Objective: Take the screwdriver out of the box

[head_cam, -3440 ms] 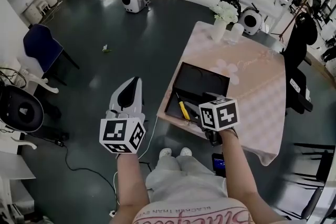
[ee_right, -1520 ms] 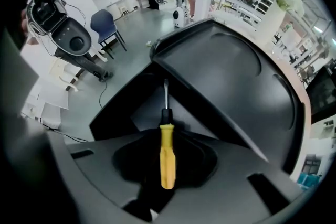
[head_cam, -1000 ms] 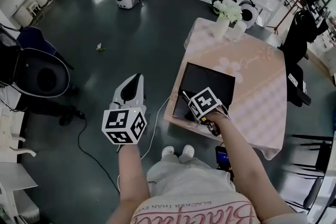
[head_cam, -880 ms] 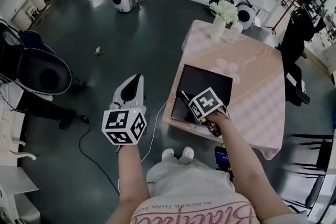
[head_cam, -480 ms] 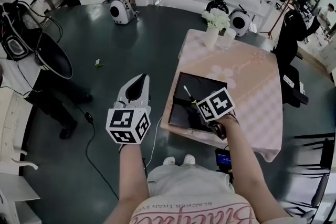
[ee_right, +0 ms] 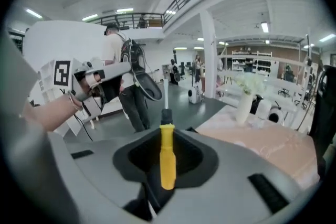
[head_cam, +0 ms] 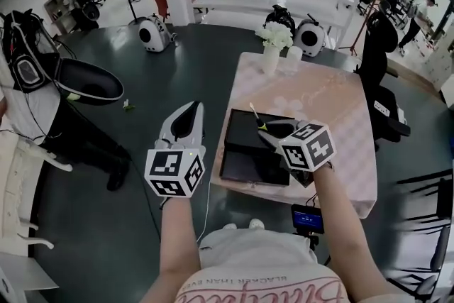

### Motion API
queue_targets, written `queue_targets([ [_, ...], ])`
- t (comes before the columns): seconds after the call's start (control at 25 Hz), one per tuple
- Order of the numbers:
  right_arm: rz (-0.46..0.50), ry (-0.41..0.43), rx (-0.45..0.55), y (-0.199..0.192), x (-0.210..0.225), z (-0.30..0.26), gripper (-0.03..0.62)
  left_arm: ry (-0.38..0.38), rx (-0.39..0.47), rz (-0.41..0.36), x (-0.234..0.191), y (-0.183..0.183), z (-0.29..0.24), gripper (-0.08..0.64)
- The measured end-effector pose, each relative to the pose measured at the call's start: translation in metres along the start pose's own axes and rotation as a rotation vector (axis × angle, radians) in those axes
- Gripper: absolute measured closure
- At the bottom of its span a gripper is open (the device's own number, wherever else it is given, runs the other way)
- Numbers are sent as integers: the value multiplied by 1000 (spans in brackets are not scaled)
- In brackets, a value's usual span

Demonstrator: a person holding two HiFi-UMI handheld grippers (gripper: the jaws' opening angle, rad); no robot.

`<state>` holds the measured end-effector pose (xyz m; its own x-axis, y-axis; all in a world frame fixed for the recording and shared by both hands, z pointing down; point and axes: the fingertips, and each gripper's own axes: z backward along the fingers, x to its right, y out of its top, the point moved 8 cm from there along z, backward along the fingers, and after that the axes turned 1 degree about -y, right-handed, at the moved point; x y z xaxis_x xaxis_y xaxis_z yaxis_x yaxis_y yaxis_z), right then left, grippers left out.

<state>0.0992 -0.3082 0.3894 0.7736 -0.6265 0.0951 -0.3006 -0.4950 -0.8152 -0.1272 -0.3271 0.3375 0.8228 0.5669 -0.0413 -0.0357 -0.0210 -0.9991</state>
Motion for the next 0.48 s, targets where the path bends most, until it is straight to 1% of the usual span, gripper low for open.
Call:
queue_targets([
  [0.16, 16, -59, 202, 9, 6, 25, 512, -27, 23, -32, 11, 10, -6, 551],
  [0.28, 40, -135, 358, 16, 8, 44, 512, -40, 40, -49, 17, 14, -8, 551],
  [0.4, 93, -211, 505, 22, 5, 61, 512, -48, 72, -64, 23, 20, -7, 551],
  [0.48, 134, -263, 567, 26, 2, 71, 512, -57, 94, -72, 27, 24, -8, 551],
])
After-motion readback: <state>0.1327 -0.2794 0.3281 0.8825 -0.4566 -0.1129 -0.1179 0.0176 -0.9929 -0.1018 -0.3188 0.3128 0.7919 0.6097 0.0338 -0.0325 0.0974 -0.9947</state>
